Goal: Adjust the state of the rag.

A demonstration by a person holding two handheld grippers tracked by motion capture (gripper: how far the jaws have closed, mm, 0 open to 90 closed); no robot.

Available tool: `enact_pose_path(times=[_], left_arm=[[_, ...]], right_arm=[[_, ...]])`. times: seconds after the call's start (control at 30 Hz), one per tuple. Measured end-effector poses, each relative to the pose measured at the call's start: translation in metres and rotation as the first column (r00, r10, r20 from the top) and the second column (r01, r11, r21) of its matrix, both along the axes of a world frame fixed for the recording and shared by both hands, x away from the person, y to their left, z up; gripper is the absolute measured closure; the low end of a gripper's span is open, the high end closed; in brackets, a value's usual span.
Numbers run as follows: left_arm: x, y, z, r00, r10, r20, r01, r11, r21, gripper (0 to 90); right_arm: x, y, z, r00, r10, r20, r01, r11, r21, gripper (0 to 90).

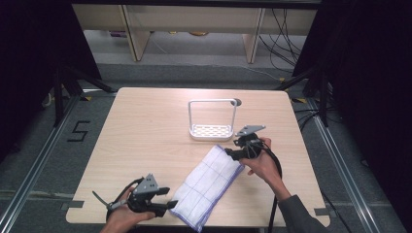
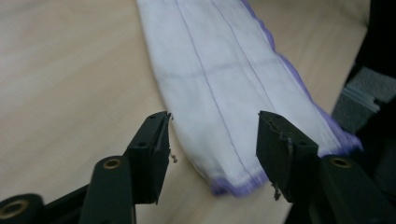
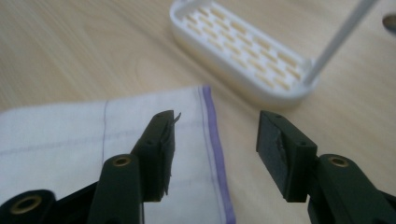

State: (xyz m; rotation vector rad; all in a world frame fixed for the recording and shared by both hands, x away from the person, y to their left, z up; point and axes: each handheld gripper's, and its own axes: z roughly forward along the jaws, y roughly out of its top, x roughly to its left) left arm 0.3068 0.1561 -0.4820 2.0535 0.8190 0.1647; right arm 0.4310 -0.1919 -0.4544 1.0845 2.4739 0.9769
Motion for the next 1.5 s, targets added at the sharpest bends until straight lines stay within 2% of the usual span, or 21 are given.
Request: enact_pose_path(times=[0.07, 0.13, 0.23, 0.3, 0.33, 0.37, 0.4, 0.5, 0.63, 0.7, 0.77, 0.8, 0.87, 1.07, 1.1, 1.13, 1.23, 1.27, 1.43, 1.47, 1.5], left_arm=[[0.018, -0.002, 0.007, 0.9998, 0.014, 0.017, -0.015, 0.9998, 0.01, 40.0], [0.039, -0.006, 0.011, 0.9998, 0.007, 0.018, -0.007, 0.9992, 0.039, 40.0], [0.07, -0.02, 0.01, 1.0, 0.001, -0.004, -0.001, 0.9977, 0.067, 39.9], [0.089, -0.029, 0.008, 0.9998, -0.005, -0.019, 0.007, 0.996, 0.089, 39.6], [0.095, -0.034, 0.007, 0.9998, 0.002, -0.02, 0.0, 0.9961, 0.089, 39.6], [0.102, -0.041, 0.005, 0.9998, 0.004, -0.017, -0.002, 0.995, 0.099, 39.6], [0.106, -0.045, 0.005, 0.9997, -0.003, -0.023, 0.005, 0.9941, 0.108, 39.6], [0.122, -0.061, 0.003, 0.9989, -0.017, -0.043, 0.021, 0.9937, 0.11, 39.5], [0.14, -0.08, 0.001, 0.9986, -0.022, -0.047, 0.027, 0.9933, 0.112, 39.7], [0.149, -0.09, -0.001, 0.9989, -0.027, -0.038, 0.031, 0.9923, 0.12, 40.0], [0.156, -0.097, -0.004, 0.9992, -0.012, -0.039, 0.016, 0.9941, 0.108, 40.4], [0.159, -0.1, -0.006, 0.9992, -0.019, -0.035, 0.023, 0.9931, 0.115, 40.9], [0.164, -0.105, -0.009, 0.9993, -0.005, -0.038, 0.01, 0.9935, 0.113, 41.3], [0.176, -0.113, -0.015, 0.9988, -0.007, -0.048, 0.012, 0.9929, 0.118, 43.0], [0.177, -0.115, -0.016, 0.9988, -0.008, -0.048, 0.014, 0.9918, 0.127, 43.0], [0.178, -0.118, -0.017, 0.9986, -0.016, -0.051, 0.022, 0.9916, 0.127, 43.0], [0.179, -0.122, -0.018, 0.9981, -0.032, -0.053, 0.038, 0.9907, 0.13, 43.6], [0.179, -0.123, -0.018, 0.9981, -0.028, -0.054, 0.035, 0.9907, 0.132, 44.1], [0.184, -0.131, -0.02, 0.998, -0.04, -0.048, 0.047, 0.9881, 0.146, 46.3], [0.185, -0.132, -0.019, 0.9972, -0.059, -0.046, 0.066, 0.9845, 0.163, 46.9], [0.184, -0.135, -0.021, 0.9979, -0.045, -0.046, 0.051, 0.9893, 0.137, 47.1]], right_arm=[[-0.011, -0.012, -0.003, 0.9993, -0.036, 0.012, 0.036, 0.9987, 0.037, 43.9], [-0.025, -0.025, -0.002, 0.9977, -0.065, -0.017, 0.066, 0.9963, 0.056, 42.3], [-0.034, -0.034, -0.008, 0.9964, -0.085, -0.006, 0.085, 0.9945, 0.062, 42.1], [-0.037, -0.037, -0.011, 0.9924, -0.116, -0.041, 0.118, 0.9909, 0.064, 42.0], [-0.035, -0.038, -0.014, 0.9934, -0.112, -0.026, 0.113, 0.9917, 0.061, 42.2], [-0.036, -0.037, -0.017, 0.9905, -0.133, -0.032, 0.136, 0.9871, 0.085, 42.6], [-0.035, -0.038, -0.018, 0.9921, -0.119, -0.04, 0.121, 0.9907, 0.062, 43.1], [-0.035, -0.035, -0.022, 0.9853, -0.156, -0.069, 0.161, 0.9842, 0.072, 44.2], [-0.032, -0.033, -0.025, 0.9852, -0.163, -0.052, 0.167, 0.9836, 0.069, 44.5], [-0.029, -0.033, -0.027, 0.9866, -0.163, -0.008, 0.163, 0.9845, 0.064, 44.9], [-0.028, -0.032, -0.026, 0.9787, -0.198, -0.053, 0.202, 0.9766, 0.074, 45.3], [-0.025, -0.032, -0.029, 0.9817, -0.189, -0.028, 0.19, 0.9796, 0.066, 45.5], [-0.024, -0.029, -0.031, 0.9771, -0.203, -0.063, 0.207, 0.9767, 0.057, 46.1], [-0.023, -0.029, -0.037, 0.983, -0.178, -0.044, 0.178, 0.9839, 0.001, 48.6], [-0.024, -0.029, -0.037, 0.9807, -0.183, -0.069, 0.184, 0.9829, 0.007, 49.0], [-0.024, -0.028, -0.038, 0.9811, -0.188, -0.048, 0.187, 0.9823, -0.008, 49.2], [-0.026, -0.026, -0.042, 0.9786, -0.197, -0.06, 0.194, 0.9799, -0.045, 50.5], [-0.026, -0.026, -0.045, 0.9837, -0.175, -0.043, 0.172, 0.9831, -0.063, 51.0], [-0.029, -0.021, -0.044, 0.9834, -0.176, -0.044, 0.172, 0.9816, -0.083, 53.8], [-0.029, -0.021, -0.044, 0.9823, -0.18, -0.051, 0.175, 0.9809, -0.084, 54.1], [-0.028, -0.021, -0.044, 0.9822, -0.181, -0.049, 0.177, 0.981, -0.079, 54.3]])
